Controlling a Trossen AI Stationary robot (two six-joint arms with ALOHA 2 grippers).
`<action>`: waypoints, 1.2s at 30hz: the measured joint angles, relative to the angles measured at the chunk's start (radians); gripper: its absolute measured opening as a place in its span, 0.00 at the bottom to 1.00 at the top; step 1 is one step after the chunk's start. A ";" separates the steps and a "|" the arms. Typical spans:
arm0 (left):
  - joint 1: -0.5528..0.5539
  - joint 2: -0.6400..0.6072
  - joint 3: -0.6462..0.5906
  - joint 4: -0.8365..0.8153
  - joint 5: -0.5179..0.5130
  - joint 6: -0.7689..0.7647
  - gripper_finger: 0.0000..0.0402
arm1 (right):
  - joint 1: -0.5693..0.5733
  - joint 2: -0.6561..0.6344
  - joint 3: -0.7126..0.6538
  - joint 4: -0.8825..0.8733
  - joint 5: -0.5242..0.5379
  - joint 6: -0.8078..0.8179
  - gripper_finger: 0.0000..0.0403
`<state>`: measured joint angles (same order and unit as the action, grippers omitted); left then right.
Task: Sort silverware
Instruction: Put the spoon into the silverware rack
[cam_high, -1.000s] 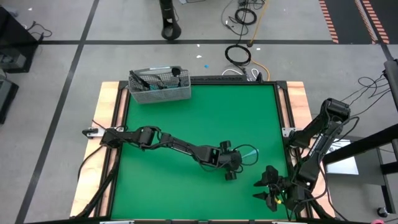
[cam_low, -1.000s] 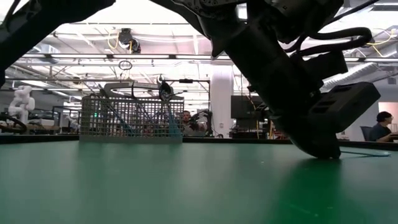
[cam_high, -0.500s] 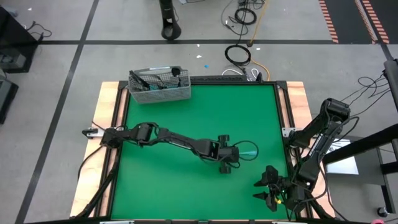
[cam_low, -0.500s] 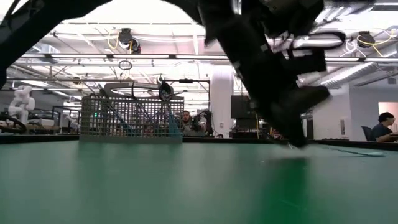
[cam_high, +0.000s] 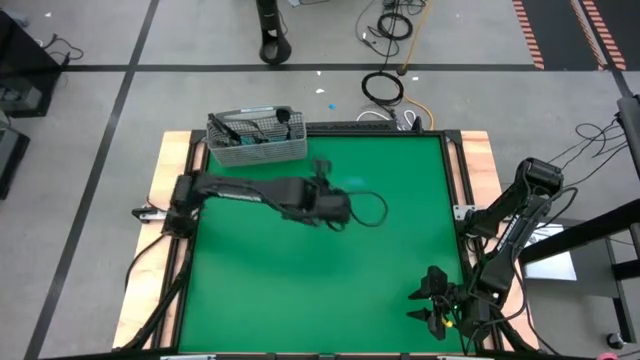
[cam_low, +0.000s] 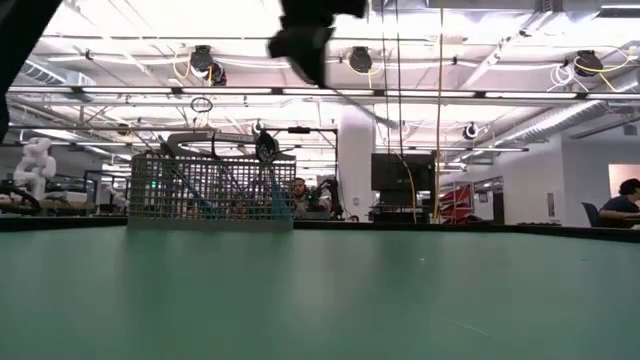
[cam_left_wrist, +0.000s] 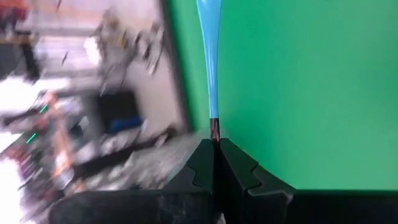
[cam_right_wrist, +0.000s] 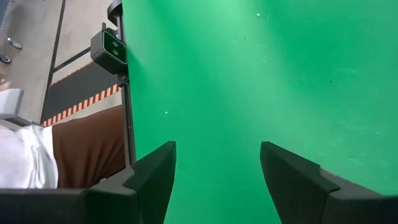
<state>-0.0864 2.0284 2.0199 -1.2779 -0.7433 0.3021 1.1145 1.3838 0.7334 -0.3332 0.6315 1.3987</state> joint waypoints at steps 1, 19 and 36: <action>0.016 -0.014 0.000 -0.050 -0.028 0.000 0.01 | 0.000 0.000 0.000 -0.001 0.000 0.000 0.56; 0.422 -0.141 0.000 -0.293 -0.167 0.232 0.01 | 0.000 0.000 0.000 -0.009 0.000 0.003 0.56; 0.524 -0.107 -0.028 -0.230 -0.068 0.481 0.01 | 0.000 0.000 0.000 -0.041 0.002 0.003 0.56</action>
<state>0.4375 1.9217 1.9922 -1.5080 -0.8109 0.7833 1.1141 1.3834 0.7330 -0.3745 0.6338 1.4014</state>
